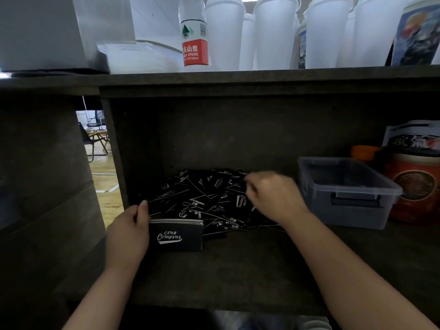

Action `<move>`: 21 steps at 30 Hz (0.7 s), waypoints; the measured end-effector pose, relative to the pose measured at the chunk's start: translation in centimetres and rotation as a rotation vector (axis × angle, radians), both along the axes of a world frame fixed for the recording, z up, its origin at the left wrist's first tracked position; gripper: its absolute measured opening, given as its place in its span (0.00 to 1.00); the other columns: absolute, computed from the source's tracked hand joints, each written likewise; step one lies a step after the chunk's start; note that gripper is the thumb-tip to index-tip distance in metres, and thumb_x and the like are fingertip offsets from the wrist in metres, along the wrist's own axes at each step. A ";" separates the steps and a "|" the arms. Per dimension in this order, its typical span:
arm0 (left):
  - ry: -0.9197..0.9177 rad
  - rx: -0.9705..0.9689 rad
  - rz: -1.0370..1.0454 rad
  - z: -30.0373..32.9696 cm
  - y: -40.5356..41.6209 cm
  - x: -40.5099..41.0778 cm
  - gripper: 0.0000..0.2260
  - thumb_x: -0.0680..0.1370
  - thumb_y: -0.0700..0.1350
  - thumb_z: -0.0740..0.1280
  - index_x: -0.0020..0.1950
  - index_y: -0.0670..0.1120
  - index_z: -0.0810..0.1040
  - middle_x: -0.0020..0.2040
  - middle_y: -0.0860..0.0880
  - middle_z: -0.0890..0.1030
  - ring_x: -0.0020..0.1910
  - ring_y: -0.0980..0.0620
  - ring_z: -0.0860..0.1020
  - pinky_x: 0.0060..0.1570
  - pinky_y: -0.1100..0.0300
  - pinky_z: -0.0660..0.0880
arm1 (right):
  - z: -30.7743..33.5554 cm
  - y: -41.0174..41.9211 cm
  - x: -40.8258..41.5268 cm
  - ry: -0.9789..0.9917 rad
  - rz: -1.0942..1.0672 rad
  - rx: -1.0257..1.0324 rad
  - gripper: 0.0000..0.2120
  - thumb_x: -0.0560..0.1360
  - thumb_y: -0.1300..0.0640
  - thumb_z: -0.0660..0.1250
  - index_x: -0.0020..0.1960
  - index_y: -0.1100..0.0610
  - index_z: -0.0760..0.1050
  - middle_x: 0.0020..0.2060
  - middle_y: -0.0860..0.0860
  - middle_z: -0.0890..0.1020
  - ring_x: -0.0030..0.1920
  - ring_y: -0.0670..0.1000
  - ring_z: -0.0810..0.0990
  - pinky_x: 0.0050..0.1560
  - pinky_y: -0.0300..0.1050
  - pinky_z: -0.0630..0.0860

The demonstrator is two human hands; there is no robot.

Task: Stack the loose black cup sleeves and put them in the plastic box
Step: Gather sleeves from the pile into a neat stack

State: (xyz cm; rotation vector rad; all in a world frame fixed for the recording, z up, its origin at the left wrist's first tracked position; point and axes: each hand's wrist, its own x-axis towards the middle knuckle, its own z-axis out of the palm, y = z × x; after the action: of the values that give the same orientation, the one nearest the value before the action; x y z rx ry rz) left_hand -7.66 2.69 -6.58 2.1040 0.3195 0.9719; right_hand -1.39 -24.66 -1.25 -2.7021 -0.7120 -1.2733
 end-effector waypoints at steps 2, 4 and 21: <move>-0.002 -0.006 0.009 0.0 0.1 0.0 0.22 0.83 0.50 0.57 0.33 0.37 0.70 0.28 0.42 0.73 0.31 0.47 0.72 0.32 0.58 0.64 | 0.2 -1.1 0.2 -0.338 0.128 0.310 0.06 0.73 0.62 0.69 0.49 0.60 0.82 0.42 0.54 0.82 0.42 0.52 0.80 0.41 0.42 0.76; 0.000 -0.020 0.018 0.0 0.1 0.0 0.23 0.83 0.49 0.57 0.33 0.36 0.69 0.28 0.42 0.73 0.30 0.46 0.72 0.31 0.58 0.64 | 0.1 -1.1 0.1 -0.320 0.332 0.681 0.05 0.75 0.63 0.69 0.49 0.59 0.82 0.44 0.51 0.80 0.44 0.45 0.78 0.48 0.34 0.74; -0.014 -0.219 -0.179 0.0 -0.1 -0.5 0.14 0.78 0.39 0.60 0.50 0.57 0.80 0.39 0.44 0.83 0.40 0.41 0.80 0.44 0.47 0.77 | -1.7 5.4 2.9 0.616 0.402 0.485 0.15 0.82 0.50 0.60 0.61 0.56 0.79 0.54 0.53 0.83 0.56 0.48 0.80 0.54 0.45 0.75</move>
State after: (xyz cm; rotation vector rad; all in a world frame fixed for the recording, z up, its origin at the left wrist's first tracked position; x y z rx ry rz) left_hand -8.17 2.58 -6.55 1.8896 0.2152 0.8082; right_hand 1.48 -19.27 -2.91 -2.2018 -0.6941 -0.4073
